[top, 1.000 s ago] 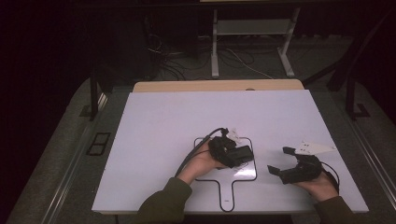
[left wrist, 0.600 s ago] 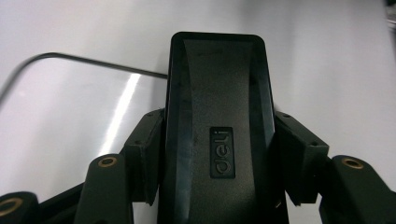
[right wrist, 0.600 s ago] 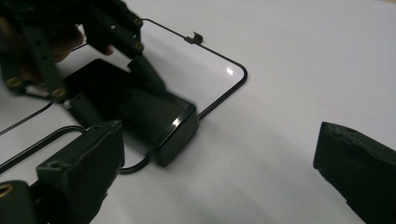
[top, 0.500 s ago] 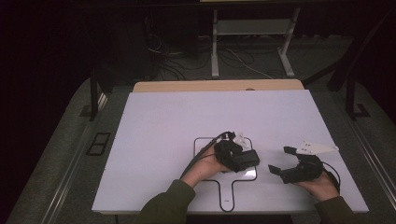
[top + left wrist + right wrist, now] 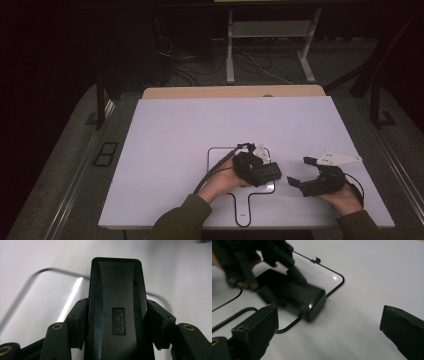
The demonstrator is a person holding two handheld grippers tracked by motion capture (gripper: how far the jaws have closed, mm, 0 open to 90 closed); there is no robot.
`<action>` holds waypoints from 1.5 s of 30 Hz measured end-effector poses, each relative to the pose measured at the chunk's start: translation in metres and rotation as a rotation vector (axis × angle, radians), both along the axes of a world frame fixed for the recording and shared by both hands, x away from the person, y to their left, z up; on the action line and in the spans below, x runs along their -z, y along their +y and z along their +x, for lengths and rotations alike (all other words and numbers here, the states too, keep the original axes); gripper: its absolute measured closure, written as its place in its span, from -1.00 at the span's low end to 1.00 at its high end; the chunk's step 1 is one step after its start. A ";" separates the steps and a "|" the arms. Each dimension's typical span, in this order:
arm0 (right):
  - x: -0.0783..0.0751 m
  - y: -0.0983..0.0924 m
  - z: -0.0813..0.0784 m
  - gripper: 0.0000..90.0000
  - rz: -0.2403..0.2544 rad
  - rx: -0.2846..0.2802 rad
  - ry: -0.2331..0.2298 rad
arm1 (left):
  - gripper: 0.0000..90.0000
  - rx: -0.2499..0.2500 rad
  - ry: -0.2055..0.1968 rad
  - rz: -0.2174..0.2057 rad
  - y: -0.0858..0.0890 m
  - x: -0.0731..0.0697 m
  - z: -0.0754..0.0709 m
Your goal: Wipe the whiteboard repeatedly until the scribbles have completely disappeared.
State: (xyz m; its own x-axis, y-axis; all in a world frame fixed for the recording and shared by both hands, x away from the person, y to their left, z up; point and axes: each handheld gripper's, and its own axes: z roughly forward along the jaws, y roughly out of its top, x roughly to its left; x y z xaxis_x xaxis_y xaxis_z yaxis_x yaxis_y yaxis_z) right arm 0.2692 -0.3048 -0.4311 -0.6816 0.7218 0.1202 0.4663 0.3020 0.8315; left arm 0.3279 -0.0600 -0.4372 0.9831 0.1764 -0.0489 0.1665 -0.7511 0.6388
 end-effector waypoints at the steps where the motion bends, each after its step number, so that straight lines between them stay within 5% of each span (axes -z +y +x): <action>1: 0.000 0.000 0.000 -0.98 0.002 0.001 -0.002 | -0.13 0.016 -0.002 0.012 -0.002 -0.001 -0.004; 5: 0.000 -0.001 0.000 -0.98 0.003 0.002 -0.002 | -0.13 0.038 0.000 0.013 -0.004 -0.001 -0.007; 15: 0.000 -0.001 0.000 -0.98 0.005 0.001 -0.004 | -0.13 -0.158 -0.003 -0.021 0.032 0.001 0.038; 28: -0.001 0.000 0.000 -0.98 0.005 -0.001 -0.004 | -0.13 0.022 -0.007 -0.004 -0.009 0.001 -0.005; 34: -0.001 -0.001 0.000 -0.98 0.006 0.000 -0.006 | -0.13 -0.035 -0.011 -0.020 -0.001 0.002 0.013; 40: -0.001 -0.001 0.000 -0.98 0.007 0.001 -0.007 | -0.13 -0.156 -0.010 -0.049 0.021 0.004 0.039; 45: -0.001 0.000 0.000 -0.98 0.005 -0.002 -0.005 | -0.13 -0.105 -0.004 -0.046 0.010 0.004 0.030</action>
State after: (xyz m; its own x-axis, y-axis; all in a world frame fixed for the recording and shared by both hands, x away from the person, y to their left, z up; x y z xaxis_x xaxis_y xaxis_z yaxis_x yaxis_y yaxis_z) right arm 0.2694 -0.3050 -0.4305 -0.6835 0.7201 0.1198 0.4613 0.2989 0.8354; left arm 0.3576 -0.0495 -0.4411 0.9596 0.2759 -0.0558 0.2403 -0.6999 0.6726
